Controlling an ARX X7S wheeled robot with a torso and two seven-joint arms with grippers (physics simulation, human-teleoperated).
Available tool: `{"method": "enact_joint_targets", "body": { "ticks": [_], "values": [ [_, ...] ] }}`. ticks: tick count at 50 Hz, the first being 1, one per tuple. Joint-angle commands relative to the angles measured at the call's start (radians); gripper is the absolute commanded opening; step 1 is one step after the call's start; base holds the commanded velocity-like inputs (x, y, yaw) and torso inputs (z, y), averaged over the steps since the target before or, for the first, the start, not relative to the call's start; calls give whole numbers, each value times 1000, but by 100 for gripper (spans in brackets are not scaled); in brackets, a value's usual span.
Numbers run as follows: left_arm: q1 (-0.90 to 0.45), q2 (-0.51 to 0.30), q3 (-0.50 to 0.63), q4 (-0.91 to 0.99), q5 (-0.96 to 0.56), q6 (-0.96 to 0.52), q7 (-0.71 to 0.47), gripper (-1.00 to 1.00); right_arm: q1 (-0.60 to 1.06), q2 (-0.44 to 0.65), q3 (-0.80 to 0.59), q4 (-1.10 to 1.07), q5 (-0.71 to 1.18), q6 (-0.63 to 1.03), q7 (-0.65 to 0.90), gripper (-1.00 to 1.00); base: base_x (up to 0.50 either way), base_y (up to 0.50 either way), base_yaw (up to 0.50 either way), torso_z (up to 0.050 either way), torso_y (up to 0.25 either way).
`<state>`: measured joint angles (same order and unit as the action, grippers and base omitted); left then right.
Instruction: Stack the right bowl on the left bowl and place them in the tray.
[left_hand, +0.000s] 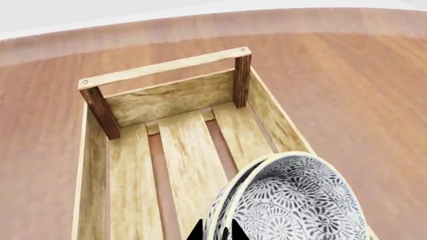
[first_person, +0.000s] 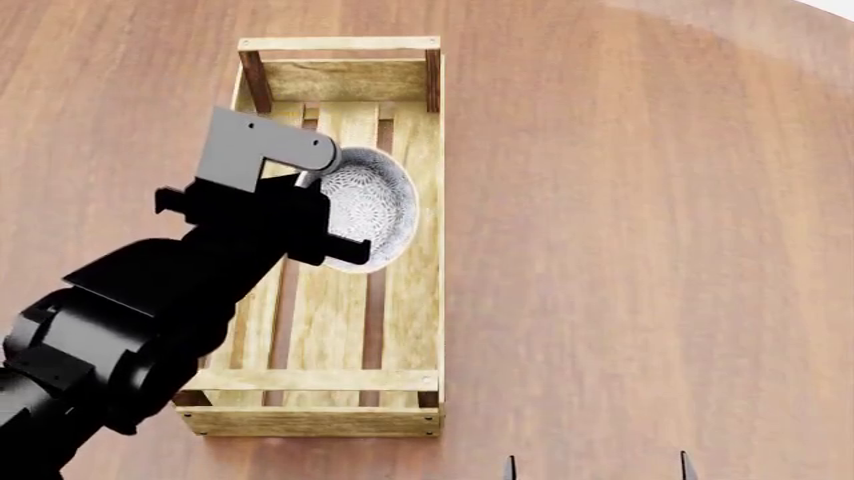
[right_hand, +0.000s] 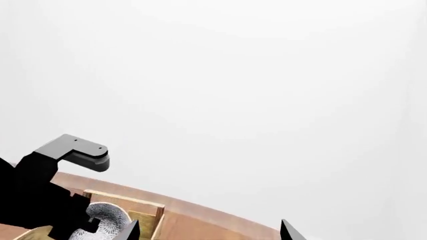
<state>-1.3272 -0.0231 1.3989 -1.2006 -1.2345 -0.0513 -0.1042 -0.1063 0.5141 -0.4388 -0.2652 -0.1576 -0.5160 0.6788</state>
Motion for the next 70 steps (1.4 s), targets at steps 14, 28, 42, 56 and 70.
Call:
{"method": "enact_joint_targets", "body": {
  "ticks": [14,28,42,56,70],
  "values": [
    [5,23,127,18,-141,24,18,-100,-3,-13,24,2,-17,-5,-13,100,0,0,0,0,1],
    [12,23,145,17,-180,5,15,-100,2,-9,26,-3,-13,2,-13,100,0,0,0,1,1],
    [12,23,150,36,-200,-18,17,-100,7,-7,30,-2,-10,7,-10,100,0,0,0,0,1],
    [-1,23,165,23,-325,-65,50,-100,12,-6,32,16,-3,-1,-4,100,0,0,0,0,1],
    [11,23,173,6,-334,-90,28,-100,18,-5,36,38,7,-8,4,100,0,0,0,1,0]
  ]
}}
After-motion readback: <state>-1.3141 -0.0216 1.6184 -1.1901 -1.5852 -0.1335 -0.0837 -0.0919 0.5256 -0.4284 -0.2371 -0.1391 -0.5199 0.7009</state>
